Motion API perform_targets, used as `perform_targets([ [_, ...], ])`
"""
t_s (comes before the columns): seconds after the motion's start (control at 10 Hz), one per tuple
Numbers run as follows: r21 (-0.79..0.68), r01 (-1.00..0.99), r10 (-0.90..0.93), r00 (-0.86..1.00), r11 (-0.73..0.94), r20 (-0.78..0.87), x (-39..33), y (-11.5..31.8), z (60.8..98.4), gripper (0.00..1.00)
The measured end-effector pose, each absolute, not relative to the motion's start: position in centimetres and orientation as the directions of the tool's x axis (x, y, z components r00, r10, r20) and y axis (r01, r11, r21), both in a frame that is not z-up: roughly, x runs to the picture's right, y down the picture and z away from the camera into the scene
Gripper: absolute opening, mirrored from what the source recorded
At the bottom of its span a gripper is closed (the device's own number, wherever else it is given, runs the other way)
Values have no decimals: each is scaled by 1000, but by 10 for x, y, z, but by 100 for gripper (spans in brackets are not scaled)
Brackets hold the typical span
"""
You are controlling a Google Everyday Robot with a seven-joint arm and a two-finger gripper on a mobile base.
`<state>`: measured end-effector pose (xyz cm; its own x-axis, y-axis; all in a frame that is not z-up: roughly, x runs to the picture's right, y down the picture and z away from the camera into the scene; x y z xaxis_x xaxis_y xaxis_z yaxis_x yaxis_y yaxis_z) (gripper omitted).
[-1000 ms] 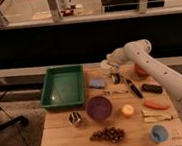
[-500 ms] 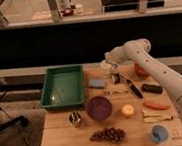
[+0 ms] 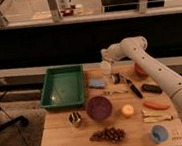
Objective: Place towel in paper cup
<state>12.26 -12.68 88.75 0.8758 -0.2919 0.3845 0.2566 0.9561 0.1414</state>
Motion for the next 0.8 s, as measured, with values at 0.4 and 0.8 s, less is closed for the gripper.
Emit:
perform_targets([
  [0.4, 131, 261, -291, 859, 957, 420, 112, -125, 885, 5],
  [0.8, 106, 247, -268, 838, 963, 476, 103, -118, 878, 5],
])
